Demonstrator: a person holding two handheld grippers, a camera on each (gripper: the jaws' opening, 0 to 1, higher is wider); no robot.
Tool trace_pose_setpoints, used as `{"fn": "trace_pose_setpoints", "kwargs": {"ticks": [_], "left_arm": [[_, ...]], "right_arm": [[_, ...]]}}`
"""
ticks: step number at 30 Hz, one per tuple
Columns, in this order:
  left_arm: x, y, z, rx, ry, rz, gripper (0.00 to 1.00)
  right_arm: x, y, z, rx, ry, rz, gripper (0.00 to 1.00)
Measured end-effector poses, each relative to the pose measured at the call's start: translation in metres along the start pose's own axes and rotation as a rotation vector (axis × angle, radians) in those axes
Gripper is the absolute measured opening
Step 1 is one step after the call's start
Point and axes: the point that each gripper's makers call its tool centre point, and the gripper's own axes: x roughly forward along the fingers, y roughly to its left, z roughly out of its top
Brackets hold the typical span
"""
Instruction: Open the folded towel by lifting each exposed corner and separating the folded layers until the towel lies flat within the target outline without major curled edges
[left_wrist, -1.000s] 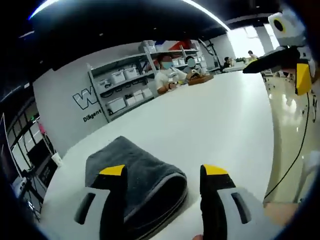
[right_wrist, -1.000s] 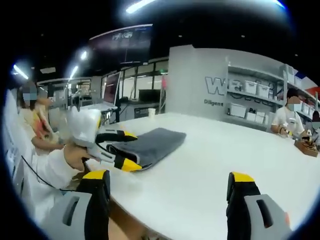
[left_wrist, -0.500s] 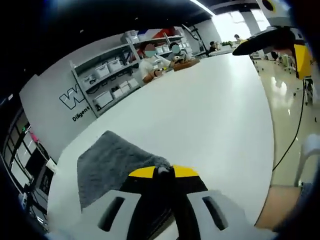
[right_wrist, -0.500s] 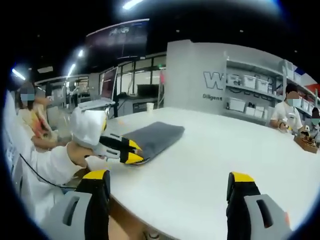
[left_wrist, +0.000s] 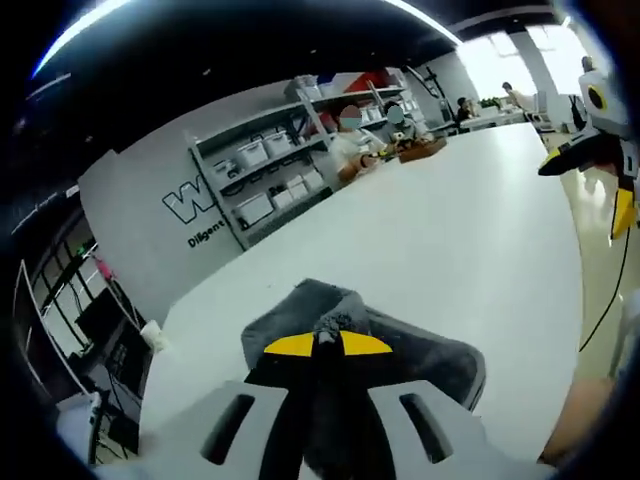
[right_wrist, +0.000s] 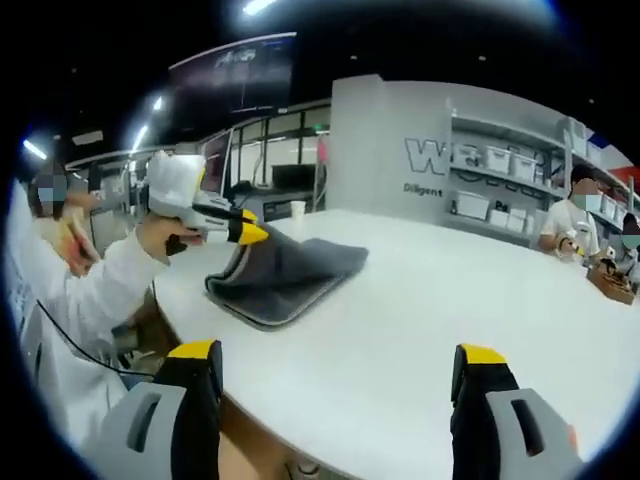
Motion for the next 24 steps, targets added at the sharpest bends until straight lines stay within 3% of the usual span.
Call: {"fn": "trace_pose_setpoints", "kwargs": {"ticks": [5, 8, 11, 16, 20, 24], "left_arm": [[-0.019, 0.050, -0.027, -0.054, 0.030, 0.110, 0.06], [-0.034, 0.076, -0.056, -0.080, 0.064, 0.199, 0.06], [-0.056, 0.101, -0.094, -0.043, 0.149, 0.343, 0.06], [-0.084, 0.106, -0.146, -0.022, 0.259, 0.423, 0.06], [-0.098, 0.101, -0.174, -0.047, 0.307, 0.434, 0.06], [-0.110, 0.100, -0.191, -0.068, 0.352, 0.446, 0.06]], "right_arm": [[0.004, 0.003, -0.001, -0.001, 0.009, 0.007, 0.95], [0.007, 0.004, -0.003, -0.003, 0.018, 0.012, 0.95], [0.009, 0.005, -0.004, -0.002, 0.024, 0.018, 0.95], [0.013, 0.007, -0.007, 0.001, 0.034, 0.029, 0.95], [0.016, 0.007, -0.010, 0.004, 0.044, 0.035, 0.95], [0.017, 0.007, -0.011, 0.008, 0.047, 0.038, 0.95]]}}
